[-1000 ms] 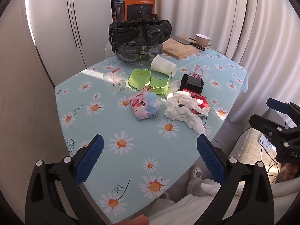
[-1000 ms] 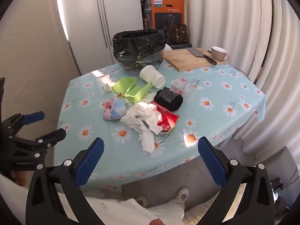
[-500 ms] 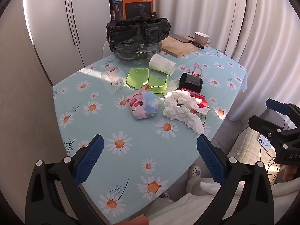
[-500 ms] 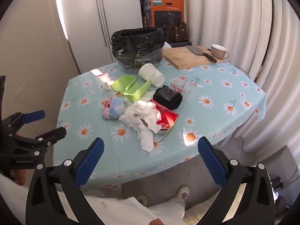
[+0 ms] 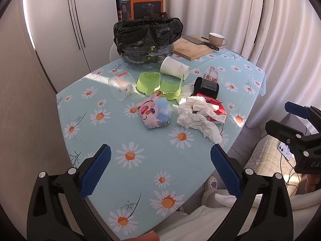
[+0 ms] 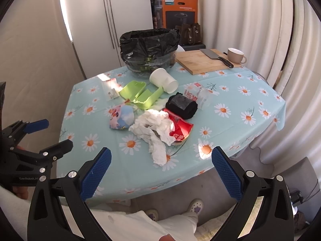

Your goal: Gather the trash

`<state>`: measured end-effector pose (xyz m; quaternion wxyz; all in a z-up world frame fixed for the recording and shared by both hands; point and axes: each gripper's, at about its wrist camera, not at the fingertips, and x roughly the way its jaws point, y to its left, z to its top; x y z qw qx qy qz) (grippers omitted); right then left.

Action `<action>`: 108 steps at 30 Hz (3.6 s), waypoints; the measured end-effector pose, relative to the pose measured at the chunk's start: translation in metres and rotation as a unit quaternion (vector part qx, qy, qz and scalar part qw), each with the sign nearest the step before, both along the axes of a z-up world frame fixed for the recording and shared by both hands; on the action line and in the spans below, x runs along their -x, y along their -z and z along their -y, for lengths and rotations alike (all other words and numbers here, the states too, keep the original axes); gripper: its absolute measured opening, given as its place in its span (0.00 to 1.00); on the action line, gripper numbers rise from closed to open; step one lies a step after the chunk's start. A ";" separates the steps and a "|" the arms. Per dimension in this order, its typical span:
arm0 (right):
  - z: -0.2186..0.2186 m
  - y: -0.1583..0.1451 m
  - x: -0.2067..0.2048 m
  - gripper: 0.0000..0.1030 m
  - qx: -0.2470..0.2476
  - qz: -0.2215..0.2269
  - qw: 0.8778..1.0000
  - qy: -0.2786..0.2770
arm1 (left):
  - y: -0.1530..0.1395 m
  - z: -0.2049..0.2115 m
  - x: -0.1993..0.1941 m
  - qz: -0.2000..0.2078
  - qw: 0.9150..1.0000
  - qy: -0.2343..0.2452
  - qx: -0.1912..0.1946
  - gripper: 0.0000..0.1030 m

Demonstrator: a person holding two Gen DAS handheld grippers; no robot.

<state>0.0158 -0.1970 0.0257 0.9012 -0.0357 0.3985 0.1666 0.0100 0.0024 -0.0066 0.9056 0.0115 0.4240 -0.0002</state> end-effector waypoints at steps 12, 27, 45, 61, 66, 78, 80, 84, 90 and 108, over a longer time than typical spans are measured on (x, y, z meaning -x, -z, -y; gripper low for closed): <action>0.005 -0.001 -0.005 0.93 -0.001 0.002 1.000 0.012 | -0.003 0.004 0.001 0.009 1.000 0.003 -0.010 0.94; 0.009 0.000 -0.005 0.93 0.004 0.002 1.000 0.014 | -0.003 0.010 -0.007 0.003 1.000 0.009 -0.007 0.94; 0.007 0.004 -0.017 0.93 0.007 -0.004 1.000 0.009 | 0.003 0.018 -0.017 -0.013 0.999 0.035 -0.006 0.94; 0.007 -0.011 -0.050 0.93 0.032 0.031 0.999 -0.014 | -0.002 0.020 -0.049 0.003 0.998 0.053 -0.028 0.94; 0.017 -0.017 -0.074 0.93 0.036 0.033 0.999 -0.015 | 0.000 0.016 -0.062 0.002 0.999 0.030 -0.027 0.94; 0.035 -0.022 -0.143 0.93 0.045 0.031 0.996 -0.068 | 0.005 0.008 -0.087 -0.014 0.997 -0.071 -0.005 0.94; 0.038 -0.021 -0.154 0.93 0.049 0.031 0.995 -0.079 | 0.008 0.010 -0.090 -0.016 0.996 -0.087 -0.006 0.94; 0.045 -0.017 -0.175 0.93 0.051 0.020 0.994 -0.099 | 0.014 0.014 -0.096 -0.022 0.993 -0.115 -0.004 0.94; 0.053 -0.002 -0.205 0.93 0.064 0.004 0.990 -0.129 | 0.028 0.024 -0.110 -0.039 0.988 -0.150 -0.010 0.94; 0.047 0.070 -0.287 0.92 0.086 -0.083 0.969 -0.217 | 0.053 0.030 -0.138 -0.086 0.968 -0.234 -0.033 0.94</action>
